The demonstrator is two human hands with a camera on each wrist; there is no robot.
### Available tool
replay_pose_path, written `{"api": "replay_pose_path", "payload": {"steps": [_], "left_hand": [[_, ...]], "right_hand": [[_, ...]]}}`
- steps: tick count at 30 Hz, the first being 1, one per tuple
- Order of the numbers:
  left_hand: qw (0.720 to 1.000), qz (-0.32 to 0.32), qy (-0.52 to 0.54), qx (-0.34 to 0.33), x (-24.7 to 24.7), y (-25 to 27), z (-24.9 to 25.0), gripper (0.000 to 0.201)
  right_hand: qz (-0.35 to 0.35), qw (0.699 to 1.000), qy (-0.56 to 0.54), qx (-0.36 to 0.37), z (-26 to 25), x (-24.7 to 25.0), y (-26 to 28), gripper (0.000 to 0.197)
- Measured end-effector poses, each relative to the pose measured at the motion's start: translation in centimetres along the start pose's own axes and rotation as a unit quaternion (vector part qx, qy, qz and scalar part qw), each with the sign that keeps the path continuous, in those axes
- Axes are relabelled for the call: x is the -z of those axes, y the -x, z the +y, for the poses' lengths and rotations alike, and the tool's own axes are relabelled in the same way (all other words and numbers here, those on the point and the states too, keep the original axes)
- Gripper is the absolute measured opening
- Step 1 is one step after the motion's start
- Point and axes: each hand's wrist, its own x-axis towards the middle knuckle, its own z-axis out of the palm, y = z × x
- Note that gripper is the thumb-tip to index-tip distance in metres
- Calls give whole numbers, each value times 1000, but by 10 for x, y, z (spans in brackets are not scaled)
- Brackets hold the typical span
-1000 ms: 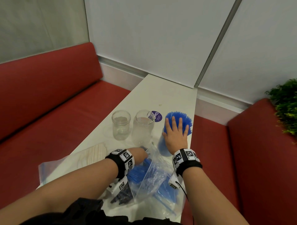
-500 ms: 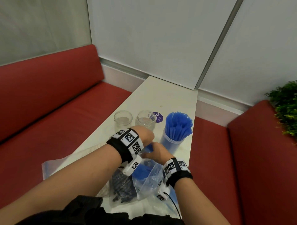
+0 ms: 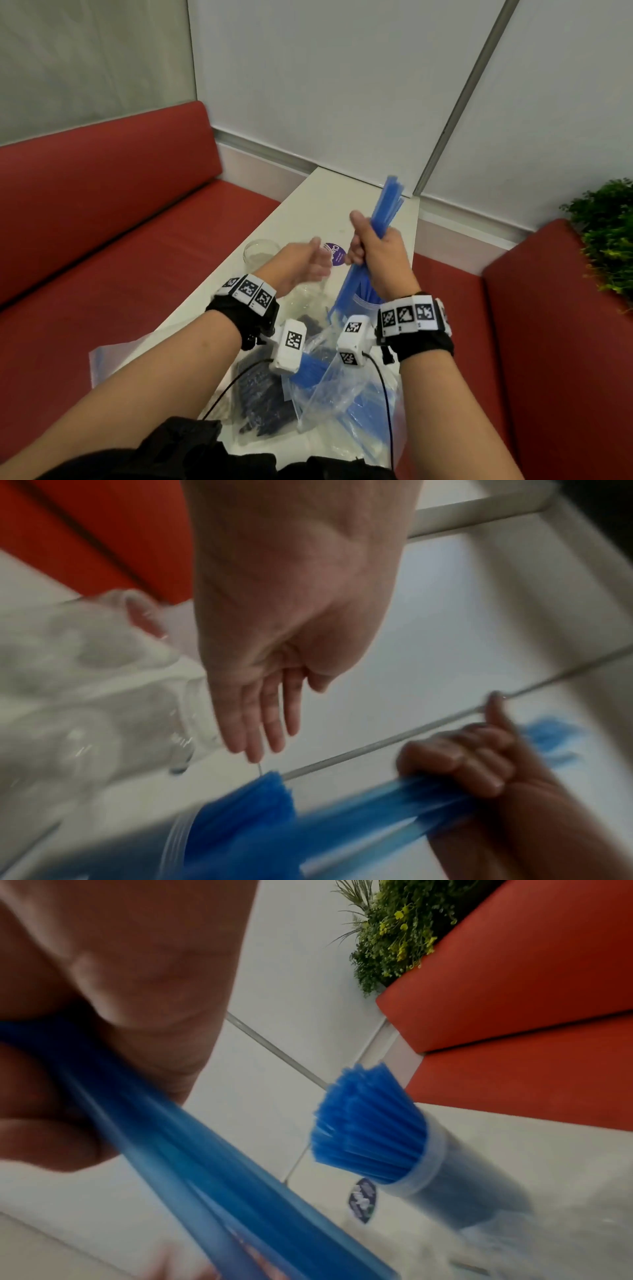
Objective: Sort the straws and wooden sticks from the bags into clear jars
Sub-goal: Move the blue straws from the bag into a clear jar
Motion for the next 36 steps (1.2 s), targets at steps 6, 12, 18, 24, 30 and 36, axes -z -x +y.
{"api": "replay_pose_path", "payload": {"steps": [6,12,18,24,30,36], "left_hand": [[936,-133,263,191,-13,-2,-43,58],[923,-111,325,176,-18,4,-46,31],[927,-108,308,183,-17,5,-51,34],[937,-129,276,171,-13,3,-57,27],[971,-72,182,134,4,-6,-68,27],[985,-30,122,118,1,-12,-88,24]], "right_hand": [[-11,998,-45,45,-32,-14,-1,37],[-17,998,-42,40,-14,-18,10,40],[-27,998,-50,42,-16,-14,8,40],[-66,997,28,11,-8,-8,12,37],[-190,951,211,-127,-28,42,4,26],[-149,954,188,-178,-15,63,-1,15]]}}
